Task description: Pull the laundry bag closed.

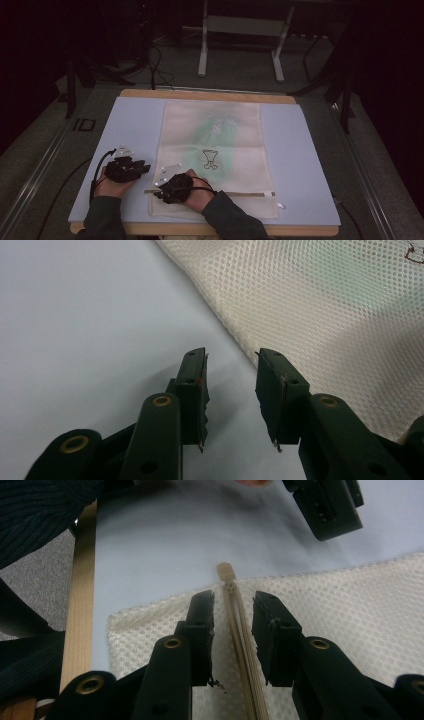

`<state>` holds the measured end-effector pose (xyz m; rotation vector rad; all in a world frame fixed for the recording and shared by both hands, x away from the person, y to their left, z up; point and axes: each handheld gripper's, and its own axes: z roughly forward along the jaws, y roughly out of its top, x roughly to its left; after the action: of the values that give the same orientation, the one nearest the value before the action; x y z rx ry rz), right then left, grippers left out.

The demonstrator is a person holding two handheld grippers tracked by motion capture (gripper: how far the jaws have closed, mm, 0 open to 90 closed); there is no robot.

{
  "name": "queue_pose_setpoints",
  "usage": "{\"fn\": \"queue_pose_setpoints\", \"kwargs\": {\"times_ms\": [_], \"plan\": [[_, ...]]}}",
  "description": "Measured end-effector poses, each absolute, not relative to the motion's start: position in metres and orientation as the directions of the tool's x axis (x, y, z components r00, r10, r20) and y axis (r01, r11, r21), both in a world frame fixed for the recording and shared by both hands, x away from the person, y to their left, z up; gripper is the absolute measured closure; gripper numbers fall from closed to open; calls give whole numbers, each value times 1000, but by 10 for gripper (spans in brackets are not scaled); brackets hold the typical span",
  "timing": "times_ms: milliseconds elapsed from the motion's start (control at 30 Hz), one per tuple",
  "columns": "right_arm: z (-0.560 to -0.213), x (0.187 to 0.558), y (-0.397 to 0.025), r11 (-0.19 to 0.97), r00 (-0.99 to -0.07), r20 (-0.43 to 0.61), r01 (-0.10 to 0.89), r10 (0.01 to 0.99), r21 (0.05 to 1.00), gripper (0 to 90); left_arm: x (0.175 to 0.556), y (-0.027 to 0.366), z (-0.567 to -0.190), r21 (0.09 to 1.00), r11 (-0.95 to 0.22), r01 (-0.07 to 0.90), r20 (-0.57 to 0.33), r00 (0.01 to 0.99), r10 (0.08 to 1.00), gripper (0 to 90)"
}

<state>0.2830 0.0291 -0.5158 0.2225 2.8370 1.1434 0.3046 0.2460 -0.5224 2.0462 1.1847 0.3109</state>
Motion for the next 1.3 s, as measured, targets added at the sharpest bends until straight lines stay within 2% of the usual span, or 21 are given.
{"fn": "queue_pose_setpoints", "kwargs": {"times_ms": [267, 600, 967, 1067, 1300], "plan": [[-517, 285, 42, 714, -987, -25, 99, 161, 693, 701, 305, 246, -522, 701, -301, 646, -147, 545, 826, 646], [-522, 287, 61, 722, -988, -27, 91, 150, 686, 771, 305, 246, -522, 702, -300, 646, -149, 545, 825, 645], [-531, 292, 77, 745, -989, -18, 100, 149, 659, 772, 305, 245, -523, 703, -298, 645, -151, 546, 824, 645], [-530, 293, 79, 750, -989, -15, 102, 148, 654, 810, 305, 245, -522, 704, -299, 645, -150, 546, 824, 645], [-529, 292, 78, 749, -990, -26, 90, 142, 657, 812, 305, 246, -522, 707, -294, 643, -150, 543, 827, 645]]}}
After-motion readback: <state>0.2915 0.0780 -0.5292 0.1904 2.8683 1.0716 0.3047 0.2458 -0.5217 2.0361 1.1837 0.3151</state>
